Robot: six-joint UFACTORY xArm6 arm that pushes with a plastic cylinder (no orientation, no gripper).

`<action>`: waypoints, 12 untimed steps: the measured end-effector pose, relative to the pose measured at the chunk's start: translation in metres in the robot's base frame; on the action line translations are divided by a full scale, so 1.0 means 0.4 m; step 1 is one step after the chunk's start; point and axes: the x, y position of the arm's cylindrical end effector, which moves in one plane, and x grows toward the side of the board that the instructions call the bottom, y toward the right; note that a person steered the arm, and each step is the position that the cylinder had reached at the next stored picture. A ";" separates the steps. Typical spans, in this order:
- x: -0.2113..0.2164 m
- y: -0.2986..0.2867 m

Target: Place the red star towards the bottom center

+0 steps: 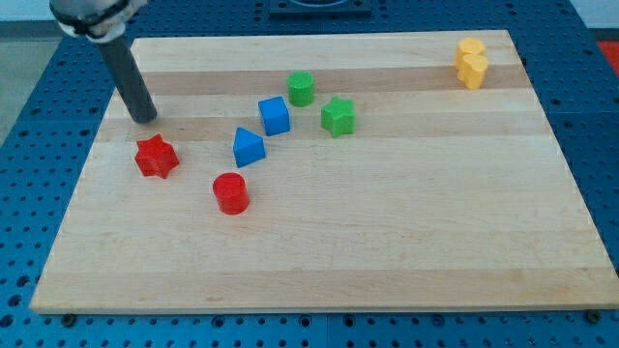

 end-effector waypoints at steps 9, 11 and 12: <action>0.295 0.075; 0.377 0.141; 0.406 0.163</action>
